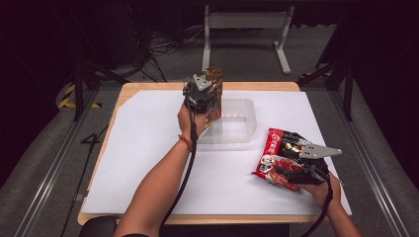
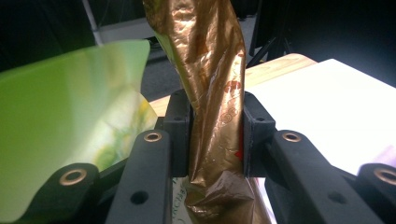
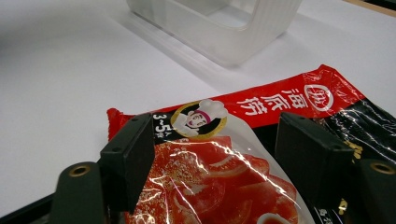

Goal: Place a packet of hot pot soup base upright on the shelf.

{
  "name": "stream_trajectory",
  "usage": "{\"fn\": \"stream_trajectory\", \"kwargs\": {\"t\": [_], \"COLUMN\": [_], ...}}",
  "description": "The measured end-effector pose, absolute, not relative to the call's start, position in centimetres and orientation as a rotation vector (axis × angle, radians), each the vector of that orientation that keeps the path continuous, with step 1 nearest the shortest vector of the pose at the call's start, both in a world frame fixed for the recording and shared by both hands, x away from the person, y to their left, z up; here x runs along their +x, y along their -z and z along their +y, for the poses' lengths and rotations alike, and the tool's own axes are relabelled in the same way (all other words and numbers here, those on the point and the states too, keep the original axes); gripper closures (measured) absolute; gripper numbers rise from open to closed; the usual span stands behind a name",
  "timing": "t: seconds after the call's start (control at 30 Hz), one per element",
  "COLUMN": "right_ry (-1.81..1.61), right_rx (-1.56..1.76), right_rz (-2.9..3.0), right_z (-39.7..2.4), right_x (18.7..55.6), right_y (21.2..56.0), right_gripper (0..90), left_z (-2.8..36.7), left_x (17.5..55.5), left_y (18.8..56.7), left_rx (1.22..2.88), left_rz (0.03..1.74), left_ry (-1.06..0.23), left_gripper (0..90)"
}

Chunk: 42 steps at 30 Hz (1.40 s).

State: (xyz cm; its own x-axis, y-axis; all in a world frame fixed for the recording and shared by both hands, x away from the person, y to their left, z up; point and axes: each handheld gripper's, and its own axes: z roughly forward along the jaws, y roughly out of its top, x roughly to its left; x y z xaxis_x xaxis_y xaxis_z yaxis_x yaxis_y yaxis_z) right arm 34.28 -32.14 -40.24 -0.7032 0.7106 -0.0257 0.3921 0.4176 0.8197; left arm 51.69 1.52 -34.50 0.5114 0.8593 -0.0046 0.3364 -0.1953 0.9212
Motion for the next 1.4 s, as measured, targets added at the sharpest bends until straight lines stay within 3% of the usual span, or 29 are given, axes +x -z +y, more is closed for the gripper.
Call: {"fn": "stream_trajectory", "kwargs": {"t": [0.37,0.4,0.73,0.93,1.1,1.4], "right_ry": [-1.178,-1.178,-1.174,-1.173,-1.167,-1.162], "right_rx": [0.949,0.949,0.943,0.941,0.935,0.93], "right_rz": [2.316,2.316,2.324,2.332,2.339,2.344], "right_z": [-32.1,-32.1,-32.0,-31.9,-31.7,-31.7], "right_x": [34.3,34.3,34.3,34.3,34.3,34.3], "right_y": [40.3,40.3,40.3,40.4,40.5,40.5], "right_gripper": [29.1,29.1,28.8,28.8,28.9,28.1], "left_z": [1.9,1.9,3.1,3.0,2.5,2.1], "left_x": [50.4,50.1,48.6,48.1,48.5,48.2], "left_y": [35.7,35.9,38.1,39.6,40.0,39.9], "left_rx": [1.766,1.773,1.94,2.031,2.089,2.121], "left_rz": [0.926,0.913,0.782,0.747,0.724,0.709], "left_ry": [-0.372,-0.367,-0.296,-0.309,-0.38,-0.434], "left_gripper": [62.3,57.5,58.6,59.2,65.5,62.8]}}
